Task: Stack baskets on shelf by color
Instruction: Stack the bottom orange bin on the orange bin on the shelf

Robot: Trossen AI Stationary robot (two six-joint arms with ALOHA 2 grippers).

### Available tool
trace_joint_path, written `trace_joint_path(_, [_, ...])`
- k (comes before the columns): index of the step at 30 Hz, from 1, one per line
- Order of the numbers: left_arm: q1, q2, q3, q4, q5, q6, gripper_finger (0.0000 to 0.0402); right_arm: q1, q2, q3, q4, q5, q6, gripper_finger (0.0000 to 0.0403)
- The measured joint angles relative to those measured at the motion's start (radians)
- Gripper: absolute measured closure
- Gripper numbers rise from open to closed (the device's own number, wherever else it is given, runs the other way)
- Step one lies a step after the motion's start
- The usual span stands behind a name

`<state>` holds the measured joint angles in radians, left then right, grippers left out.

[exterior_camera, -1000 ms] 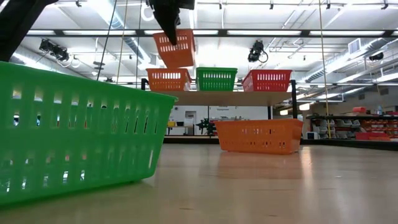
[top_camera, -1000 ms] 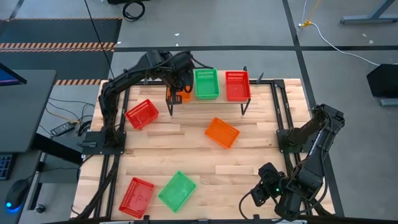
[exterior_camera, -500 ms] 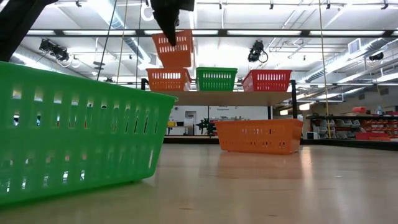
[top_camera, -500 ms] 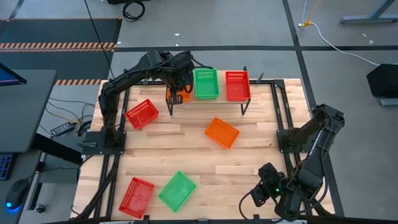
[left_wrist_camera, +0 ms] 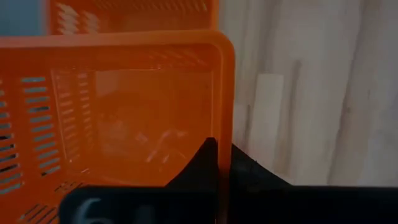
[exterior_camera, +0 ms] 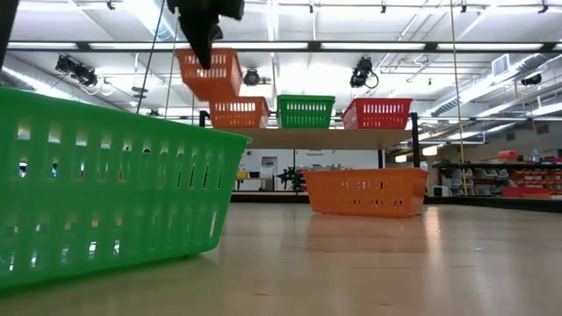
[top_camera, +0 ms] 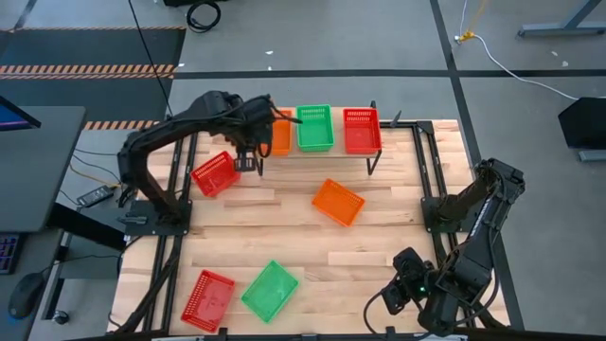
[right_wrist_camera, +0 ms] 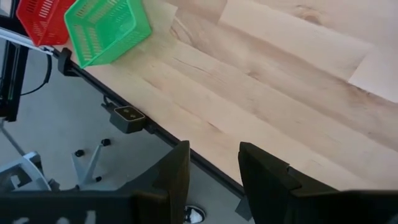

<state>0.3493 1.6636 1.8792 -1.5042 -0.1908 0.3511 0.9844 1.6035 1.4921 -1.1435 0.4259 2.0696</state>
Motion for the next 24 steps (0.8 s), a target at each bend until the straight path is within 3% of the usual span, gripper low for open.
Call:
trace_joint_path(10, [0.003, -0.007, 0.044, 0.076, 0.007, 0.026, 0.04, -0.009, 0.0, 0.0, -0.005, 0.0, -0.003, 0.026])
trace_joint_path(24, [0.008, 0.106, 0.044, 0.147, 0.052, 0.058, 0.04, -0.018, 0.0, 0.0, 0.028, -0.005, 0.004, 0.026])
